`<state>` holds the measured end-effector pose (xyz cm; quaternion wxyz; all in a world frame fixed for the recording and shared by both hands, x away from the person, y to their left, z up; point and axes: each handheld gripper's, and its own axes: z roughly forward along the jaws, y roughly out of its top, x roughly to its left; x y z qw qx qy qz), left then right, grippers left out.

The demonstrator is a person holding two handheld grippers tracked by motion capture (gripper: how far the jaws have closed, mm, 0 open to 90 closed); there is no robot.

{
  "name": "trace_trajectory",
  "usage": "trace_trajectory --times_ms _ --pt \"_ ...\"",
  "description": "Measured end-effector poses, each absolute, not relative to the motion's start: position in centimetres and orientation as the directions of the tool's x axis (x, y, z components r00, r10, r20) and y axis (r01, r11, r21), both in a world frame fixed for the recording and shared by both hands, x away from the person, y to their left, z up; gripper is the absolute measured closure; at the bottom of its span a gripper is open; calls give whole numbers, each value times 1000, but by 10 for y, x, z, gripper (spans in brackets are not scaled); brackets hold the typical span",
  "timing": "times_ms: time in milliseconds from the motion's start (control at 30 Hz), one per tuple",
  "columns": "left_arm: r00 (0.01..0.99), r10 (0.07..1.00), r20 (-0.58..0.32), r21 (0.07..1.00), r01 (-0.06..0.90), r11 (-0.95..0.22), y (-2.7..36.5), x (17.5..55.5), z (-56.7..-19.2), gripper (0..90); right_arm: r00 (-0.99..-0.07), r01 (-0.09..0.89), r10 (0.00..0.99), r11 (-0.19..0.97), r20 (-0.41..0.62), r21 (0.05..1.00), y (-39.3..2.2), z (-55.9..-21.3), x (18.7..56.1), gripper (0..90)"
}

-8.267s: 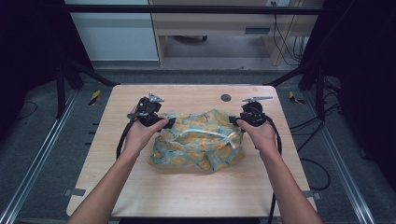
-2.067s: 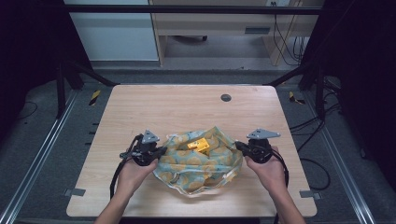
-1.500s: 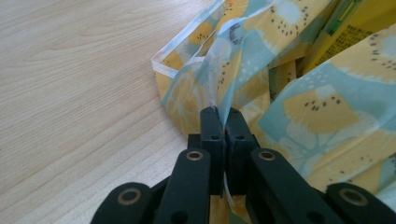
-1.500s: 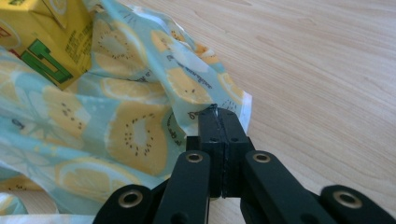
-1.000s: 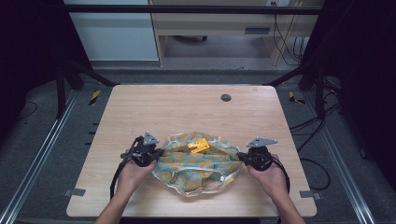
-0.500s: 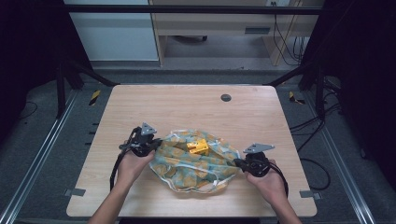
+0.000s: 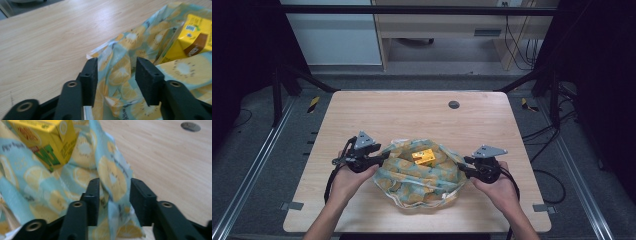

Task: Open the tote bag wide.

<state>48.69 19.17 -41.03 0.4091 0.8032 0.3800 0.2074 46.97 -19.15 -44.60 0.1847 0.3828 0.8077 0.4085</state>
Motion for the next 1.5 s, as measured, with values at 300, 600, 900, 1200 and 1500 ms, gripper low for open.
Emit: trace_trajectory --times_ms 300,600,900,1200,1500 --pt "702 712 20 824 392 -409 180 462 -403 430 -666 420 746 386 -10 822 -182 -426 480 470" --pt "777 628 39 803 349 -483 157 459 -414 191 -700 417 714 435 -23 798 -154 -420 498 388" --pt "828 561 16 749 361 -555 140 473 -432 86 -717 431 697 474 -28 768 -140 -427 509 381" --pt "833 554 15 697 388 -603 129 477 -441 450 -737 425 675 495 -28 758 -137 -429 513 837" --pt "827 561 28 695 388 -606 133 464 -450 894 -710 450 704 458 -4 767 -144 -430 523 900"
